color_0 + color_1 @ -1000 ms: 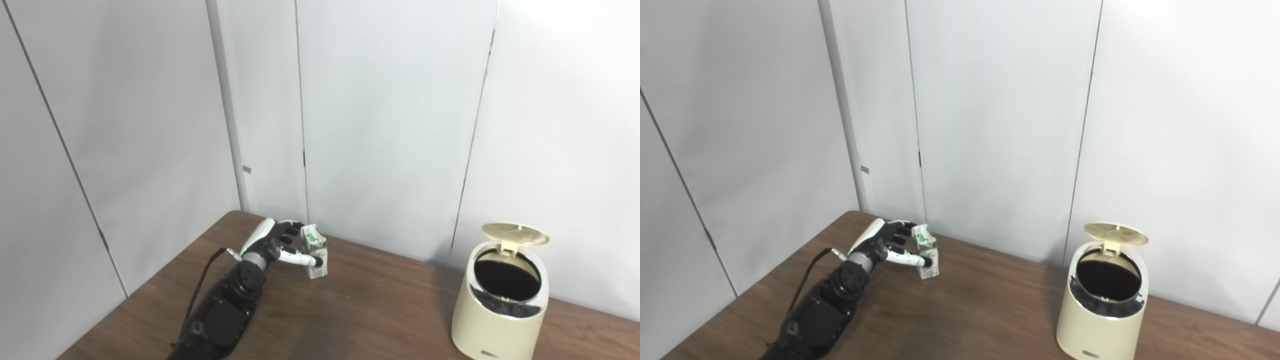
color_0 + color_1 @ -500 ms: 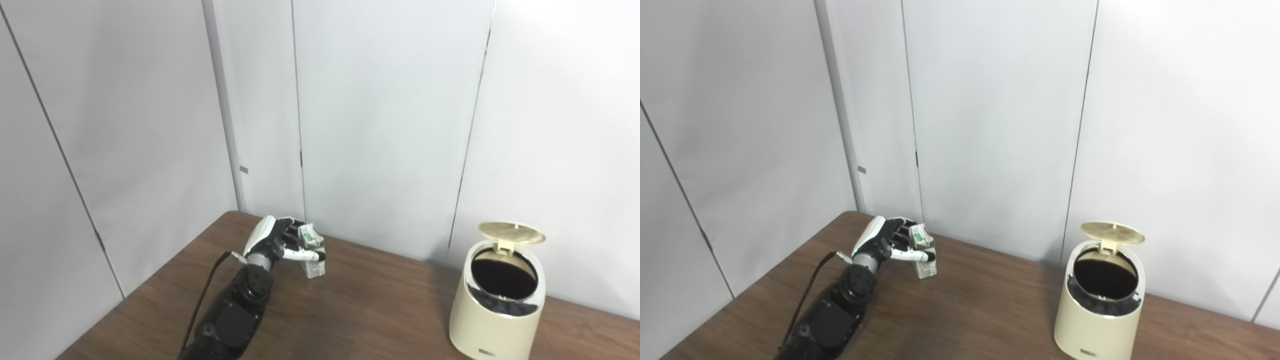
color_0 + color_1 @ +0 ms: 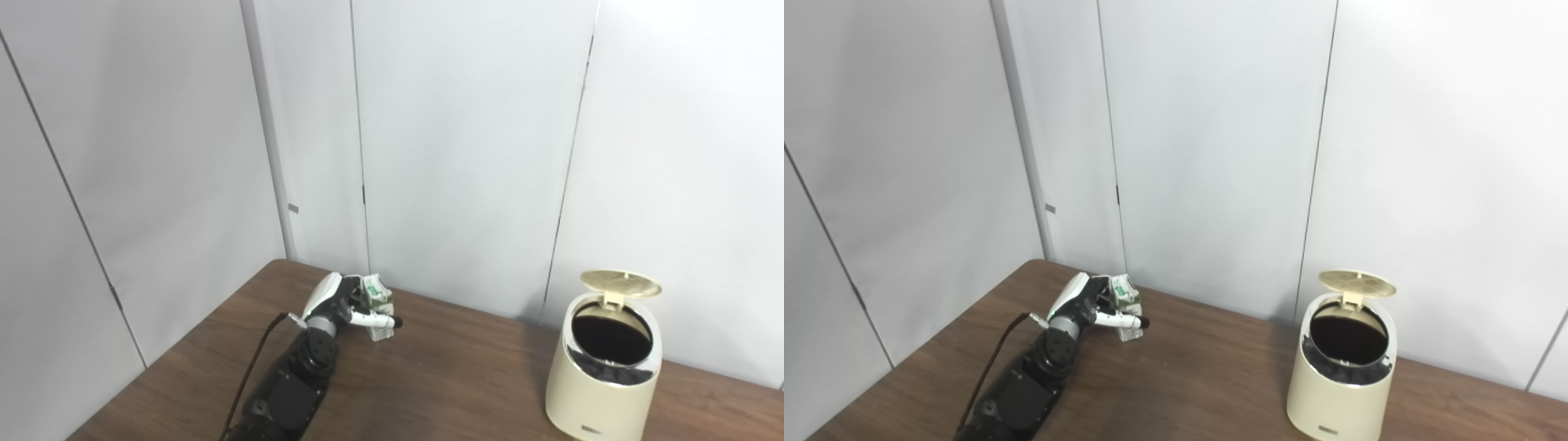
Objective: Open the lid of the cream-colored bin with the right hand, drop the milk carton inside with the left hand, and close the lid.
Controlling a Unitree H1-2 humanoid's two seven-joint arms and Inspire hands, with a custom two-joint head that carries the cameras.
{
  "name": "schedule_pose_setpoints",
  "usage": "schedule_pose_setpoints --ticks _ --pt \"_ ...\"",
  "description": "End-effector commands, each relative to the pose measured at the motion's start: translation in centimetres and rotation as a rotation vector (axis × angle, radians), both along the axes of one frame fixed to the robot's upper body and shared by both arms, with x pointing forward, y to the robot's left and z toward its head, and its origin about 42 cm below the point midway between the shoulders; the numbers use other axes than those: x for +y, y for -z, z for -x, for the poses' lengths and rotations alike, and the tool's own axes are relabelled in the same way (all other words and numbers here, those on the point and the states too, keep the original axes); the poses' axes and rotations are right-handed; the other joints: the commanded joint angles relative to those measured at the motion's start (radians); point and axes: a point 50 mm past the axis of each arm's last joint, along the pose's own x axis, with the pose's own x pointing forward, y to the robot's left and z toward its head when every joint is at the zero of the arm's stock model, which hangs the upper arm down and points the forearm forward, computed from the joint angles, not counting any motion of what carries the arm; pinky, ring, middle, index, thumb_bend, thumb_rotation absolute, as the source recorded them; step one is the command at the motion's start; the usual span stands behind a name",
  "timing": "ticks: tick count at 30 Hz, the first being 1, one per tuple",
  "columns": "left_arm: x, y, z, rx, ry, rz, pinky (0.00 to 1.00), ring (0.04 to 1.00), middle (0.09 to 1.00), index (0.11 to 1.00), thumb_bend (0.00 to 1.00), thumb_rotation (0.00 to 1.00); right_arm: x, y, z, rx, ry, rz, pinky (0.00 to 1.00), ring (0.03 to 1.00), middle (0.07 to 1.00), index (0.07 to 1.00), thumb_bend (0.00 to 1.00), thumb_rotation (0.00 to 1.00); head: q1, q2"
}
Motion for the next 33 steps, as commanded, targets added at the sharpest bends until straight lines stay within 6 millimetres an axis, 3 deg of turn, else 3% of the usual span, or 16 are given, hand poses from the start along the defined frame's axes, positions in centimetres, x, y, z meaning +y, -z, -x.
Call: schedule_pose_setpoints --ticks 1,6,7,8,10,16,28,33 --pt "0.5 -3.9 -1.5 -0.108 -0.033 -0.058 0.51 0.602 0.652 0.688 0.91 0.13 -0.4 -1.1 0.1 -0.065 -0.004 0.032 0.52 0.638 0.669 0.627 0.33 0.45 -0.002 0.0" --pt "0.7 -3.6 -1.6 -0.16 -0.062 -0.087 0.45 0.546 0.597 0.603 0.86 0.02 -0.1 -1.3 0.1 -0.063 -0.003 0.024 0.52 0.642 0.669 0.622 0.32 0.44 -0.004 -0.001" --pt "0.6 -3.6 -1.6 -0.184 -0.067 -0.09 0.42 0.512 0.551 0.541 0.69 0.01 -0.1 -1.3 0.1 -0.064 -0.002 0.026 0.52 0.64 0.667 0.619 0.32 0.43 -0.004 -0.001" --pt "0.6 -3.5 -1.6 -0.2 -0.07 -0.091 0.39 0.474 0.519 0.503 0.59 0.0 -0.1 -1.3 0.0 -0.064 -0.001 0.027 0.52 0.64 0.667 0.617 0.32 0.43 -0.004 -0.001" --pt "0.4 -3.4 -1.5 -0.239 -0.069 -0.122 0.35 0.425 0.491 0.488 0.54 0.0 -0.1 -1.3 0.0 -0.064 -0.001 0.027 0.52 0.639 0.667 0.617 0.32 0.43 -0.004 -0.001" --pt "0.3 -3.4 -1.8 -0.267 -0.082 -0.145 0.29 0.363 0.45 0.499 0.52 0.0 -0.2 -1.2 0.1 -0.053 0.002 0.03 0.52 0.642 0.669 0.622 0.33 0.44 -0.006 0.0" --pt "0.0 -3.9 -1.8 -0.331 -0.072 -0.121 0.28 0.345 0.439 0.511 0.52 0.0 0.4 -0.8 -0.3 -0.054 -0.004 0.026 0.53 0.648 0.669 0.625 0.35 0.44 -0.011 -0.008" --pt "-0.2 -4.9 -1.5 -0.384 -0.023 -0.075 0.29 0.358 0.449 0.507 0.52 0.0 0.9 -0.4 -0.7 -0.033 0.01 0.056 0.51 0.637 0.666 0.632 0.36 0.49 -0.025 -0.014"
